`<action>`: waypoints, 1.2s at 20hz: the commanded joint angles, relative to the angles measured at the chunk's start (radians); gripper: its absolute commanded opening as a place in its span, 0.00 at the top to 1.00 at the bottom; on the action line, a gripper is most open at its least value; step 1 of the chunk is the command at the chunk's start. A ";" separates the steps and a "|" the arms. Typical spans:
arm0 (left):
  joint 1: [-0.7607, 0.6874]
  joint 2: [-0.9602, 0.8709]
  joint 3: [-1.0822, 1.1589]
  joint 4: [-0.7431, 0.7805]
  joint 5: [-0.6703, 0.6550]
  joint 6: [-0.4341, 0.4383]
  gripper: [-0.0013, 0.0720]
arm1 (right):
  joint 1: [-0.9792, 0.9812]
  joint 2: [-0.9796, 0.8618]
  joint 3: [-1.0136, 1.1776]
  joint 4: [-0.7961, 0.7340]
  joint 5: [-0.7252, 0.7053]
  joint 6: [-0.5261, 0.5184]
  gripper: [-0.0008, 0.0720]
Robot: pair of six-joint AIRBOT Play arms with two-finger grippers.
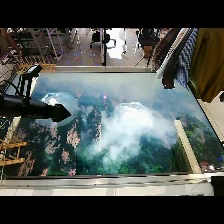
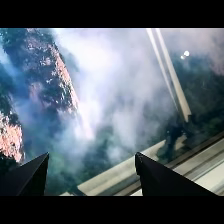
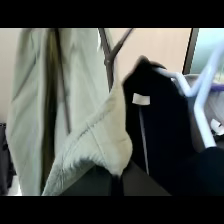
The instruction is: Fold the clothes and pants, and hang the long-sleeved shirts on hangers.
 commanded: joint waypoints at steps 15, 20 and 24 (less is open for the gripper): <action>0.000 -0.003 0.000 0.041 -0.040 0.009 0.19 | 0.093 0.293 -0.004 1.215 0.134 -0.413 0.11; 0.000 0.037 0.015 0.589 -0.039 -0.055 0.19 | 0.629 0.261 -0.240 1.417 0.559 -0.720 0.11; 0.000 0.109 0.015 0.779 0.061 -0.093 0.19 | 1.030 0.219 -0.438 1.197 0.439 -0.720 0.16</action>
